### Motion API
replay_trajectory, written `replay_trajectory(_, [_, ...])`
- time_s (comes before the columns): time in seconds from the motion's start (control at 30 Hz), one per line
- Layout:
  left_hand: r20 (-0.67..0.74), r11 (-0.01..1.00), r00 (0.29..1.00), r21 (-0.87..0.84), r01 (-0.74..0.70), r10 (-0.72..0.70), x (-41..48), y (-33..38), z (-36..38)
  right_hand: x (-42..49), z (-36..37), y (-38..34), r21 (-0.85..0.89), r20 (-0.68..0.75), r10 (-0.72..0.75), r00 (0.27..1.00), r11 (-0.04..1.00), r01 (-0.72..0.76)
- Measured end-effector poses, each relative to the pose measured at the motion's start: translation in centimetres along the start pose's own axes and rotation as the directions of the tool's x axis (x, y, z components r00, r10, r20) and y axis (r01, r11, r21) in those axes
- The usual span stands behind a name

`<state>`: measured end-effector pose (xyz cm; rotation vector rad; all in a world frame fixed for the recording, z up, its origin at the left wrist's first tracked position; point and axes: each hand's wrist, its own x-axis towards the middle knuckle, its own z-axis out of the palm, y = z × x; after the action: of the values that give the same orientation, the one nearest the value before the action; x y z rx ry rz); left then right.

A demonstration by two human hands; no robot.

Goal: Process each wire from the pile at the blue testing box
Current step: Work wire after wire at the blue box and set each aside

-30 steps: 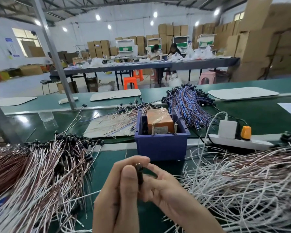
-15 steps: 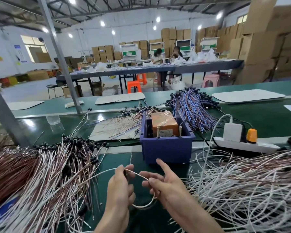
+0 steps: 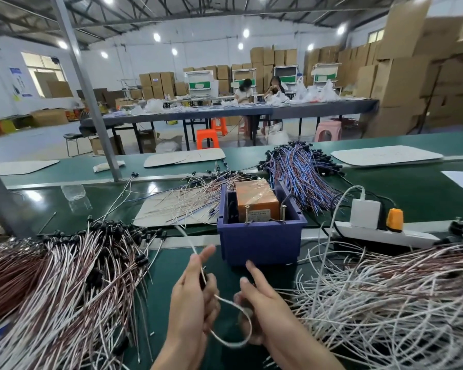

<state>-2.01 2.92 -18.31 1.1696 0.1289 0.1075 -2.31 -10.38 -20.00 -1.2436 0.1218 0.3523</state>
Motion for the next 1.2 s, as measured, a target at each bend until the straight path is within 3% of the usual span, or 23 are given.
replay_trajectory(0.13, [0.010,0.992,1.000,0.124,-0.031,0.030,-0.5,-0.7,0.9,0.6,0.1,0.0,0.021,-0.065,0.029,0.997,0.999,-0.027])
replay_trajectory(0.27, [0.002,0.984,0.996,0.159,-0.085,0.086,-0.6,-0.7,0.8,0.9,0.4,-0.4,0.288,-0.101,0.078,0.992,0.956,-0.046])
replay_trajectory(0.4, [-0.032,0.969,0.982,0.171,-0.177,0.186,-0.5,-1.0,0.7,0.3,0.4,-0.5,0.120,-0.010,0.072,0.997,0.990,-0.070])
replay_trajectory(0.57, [-0.035,0.989,0.990,-0.044,-0.139,0.138,-0.3,-1.0,0.7,-0.1,0.3,-0.4,-0.004,0.054,0.028,0.998,1.000,-0.028])
replay_trajectory(0.67, [0.007,0.990,0.992,-0.061,-0.128,0.129,-0.3,-0.8,0.5,-0.1,0.1,-0.4,-0.045,0.065,-0.026,0.998,0.999,0.029])
replay_trajectory(0.73, [0.062,0.995,0.993,-0.015,-0.097,0.098,-0.5,-0.9,0.6,0.0,-0.2,-0.2,-0.048,0.061,-0.093,0.994,0.994,0.096])
replay_trajectory(0.87, [0.230,0.965,0.972,0.263,-0.015,-0.048,-1.1,-1.5,1.1,0.1,-0.4,-0.3,-0.026,0.032,-0.196,0.980,0.980,0.196])
replay_trajectory(0.97, [0.335,0.903,0.937,0.426,-0.058,-0.098,-1.5,-2.0,1.4,0.3,-0.5,-0.4,-0.047,-0.064,-0.240,0.969,0.970,0.237])
replay_trajectory(1.2, [0.443,0.859,0.890,0.492,-0.141,-0.107,-2.2,-1.5,1.7,0.1,-1.1,-0.6,-0.072,-0.091,-0.293,0.952,0.955,0.287])
